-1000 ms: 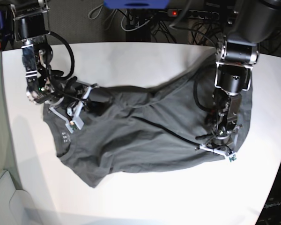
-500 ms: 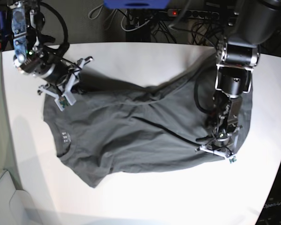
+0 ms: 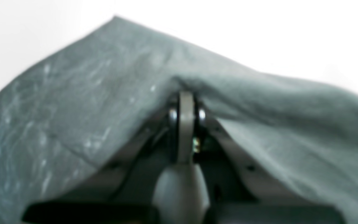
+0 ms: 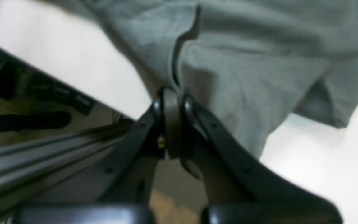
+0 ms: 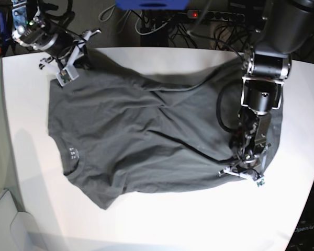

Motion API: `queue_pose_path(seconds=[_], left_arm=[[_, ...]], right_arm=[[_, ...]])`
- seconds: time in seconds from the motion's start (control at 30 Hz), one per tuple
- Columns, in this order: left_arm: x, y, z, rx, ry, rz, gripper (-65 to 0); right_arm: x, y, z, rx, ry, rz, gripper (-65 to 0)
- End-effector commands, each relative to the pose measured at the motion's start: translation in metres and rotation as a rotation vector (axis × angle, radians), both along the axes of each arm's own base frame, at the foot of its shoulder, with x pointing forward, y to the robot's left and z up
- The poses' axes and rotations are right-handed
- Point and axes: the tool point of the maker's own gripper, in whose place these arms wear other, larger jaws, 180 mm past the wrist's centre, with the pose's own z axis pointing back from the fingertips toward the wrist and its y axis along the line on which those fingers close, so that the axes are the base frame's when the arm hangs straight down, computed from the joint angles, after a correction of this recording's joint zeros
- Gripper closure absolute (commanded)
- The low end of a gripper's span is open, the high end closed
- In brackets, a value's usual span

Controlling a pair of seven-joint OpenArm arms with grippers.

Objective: Layout the t-shirt on the table in an organized manner, then fold the t-shirt properly
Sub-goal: 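Release the shirt corner with the right gripper and lift it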

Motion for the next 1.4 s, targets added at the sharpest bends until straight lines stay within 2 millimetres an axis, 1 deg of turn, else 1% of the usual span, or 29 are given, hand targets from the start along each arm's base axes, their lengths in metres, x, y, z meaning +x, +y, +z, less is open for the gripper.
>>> queue_pose_path(seconds=[0.0,0.1,0.2,0.43,0.6,0.67,0.77,0.83,0.9,1.03,1.17,1.2,1.27,1.37], left_arm=[[0.024,0.004,0.033,0.019,-0.085,0.001,-0.8],[0.032,0.003,0.044,0.036,-0.103,-0.016,-0.8],[0.041,-0.004,0.054,0.062,-0.117,-0.050,-0.8],[0.042,-0.005,0.056,0.064,-0.124,-0.051,-0.8],[0.042,-0.004,0.057,0.059,-0.123,-0.048,-0.7],[0.042,-0.004,0.056,0.059,-0.121,-0.048,-0.7],[0.040,-0.004,0.053,0.058,-0.115,-0.048,-0.7],[0.039,-0.005,0.051,0.058,-0.112,-0.050,-0.7],[0.032,-0.005,0.041,0.057,-0.092,-0.051,-0.7],[0.030,-0.005,0.038,0.058,-0.086,-0.052,-0.7],[0.029,-0.006,0.037,0.059,-0.085,-0.053,-0.7],[0.029,-0.006,0.037,0.059,-0.085,-0.053,-0.7],[0.029,-0.005,0.037,0.058,-0.086,-0.051,-0.7],[0.029,-0.005,0.037,0.058,-0.086,-0.051,-0.7]], right_arm=[[0.002,0.001,0.008,0.018,-0.035,0.006,0.0],[-0.006,-0.001,0.005,0.017,-0.018,-0.001,0.0],[-0.014,-0.002,0.001,0.014,0.005,0.000,0.0],[-0.027,-0.008,-0.014,0.006,0.062,-0.014,0.0],[-0.035,-0.024,-0.031,-0.027,0.115,-0.024,0.0],[-0.039,-0.035,-0.035,-0.043,0.131,-0.050,0.0],[-0.037,-0.047,-0.034,-0.054,0.116,-0.086,0.0],[-0.041,-0.051,-0.033,-0.056,0.114,-0.097,0.0],[-0.040,-0.052,-0.030,-0.052,0.099,-0.103,0.0],[-0.039,-0.059,-0.029,-0.061,0.092,-0.124,0.0],[-0.038,-0.056,-0.029,-0.052,0.089,-0.131,-0.2],[-0.038,-0.055,-0.029,-0.049,0.089,-0.134,-0.9],[-0.038,-0.058,-0.028,-0.050,0.088,-0.141,-4.9],[-0.036,-0.054,-0.026,-0.040,0.077,-0.142,-14.9]])
